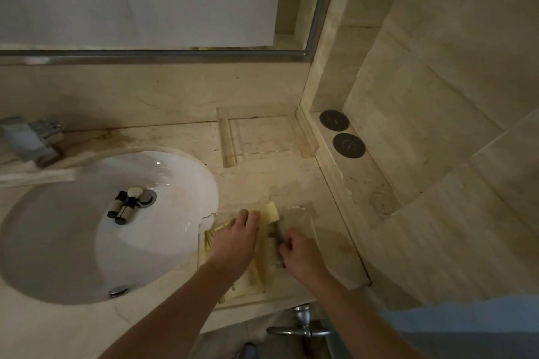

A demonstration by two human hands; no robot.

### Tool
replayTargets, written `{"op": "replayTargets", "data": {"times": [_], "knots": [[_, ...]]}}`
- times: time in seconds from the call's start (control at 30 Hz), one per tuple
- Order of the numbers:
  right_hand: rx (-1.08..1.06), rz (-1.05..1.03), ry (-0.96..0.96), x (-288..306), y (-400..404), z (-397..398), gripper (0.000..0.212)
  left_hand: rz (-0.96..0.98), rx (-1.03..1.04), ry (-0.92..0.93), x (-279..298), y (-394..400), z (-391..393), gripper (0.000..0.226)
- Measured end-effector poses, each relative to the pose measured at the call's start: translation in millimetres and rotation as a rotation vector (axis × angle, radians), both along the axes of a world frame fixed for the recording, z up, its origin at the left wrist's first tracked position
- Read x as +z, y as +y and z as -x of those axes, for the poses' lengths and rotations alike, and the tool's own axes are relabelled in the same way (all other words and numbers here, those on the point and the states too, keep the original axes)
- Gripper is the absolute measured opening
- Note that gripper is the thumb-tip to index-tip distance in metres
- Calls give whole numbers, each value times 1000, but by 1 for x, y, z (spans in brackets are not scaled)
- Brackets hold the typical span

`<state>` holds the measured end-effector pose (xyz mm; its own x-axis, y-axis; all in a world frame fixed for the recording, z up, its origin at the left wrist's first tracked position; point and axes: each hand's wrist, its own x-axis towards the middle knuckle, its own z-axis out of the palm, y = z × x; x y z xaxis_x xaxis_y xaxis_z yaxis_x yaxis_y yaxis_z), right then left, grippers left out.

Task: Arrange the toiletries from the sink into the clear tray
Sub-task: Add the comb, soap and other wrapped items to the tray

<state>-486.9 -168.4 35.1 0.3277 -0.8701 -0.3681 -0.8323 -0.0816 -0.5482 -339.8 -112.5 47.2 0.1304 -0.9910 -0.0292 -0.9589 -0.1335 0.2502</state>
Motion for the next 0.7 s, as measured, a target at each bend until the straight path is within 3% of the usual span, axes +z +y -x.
{"op": "replayTargets", "data": {"times": [0.27,0.4,0.57,0.7], "knots": [[-43,-36,46,-9,6,-11,28,-65,-94,-5,-10,2,1,21],[-108,-16,109,-8,5,-8,39,-128,-60,18,-14,2,1,30],[-35,-56,91,-8,5,-2,31,-154,61,83,-14,1,-1,29],[-50,-20,105,-8,3,2,36,-159,45,92,-16,3,-3,34]]}}
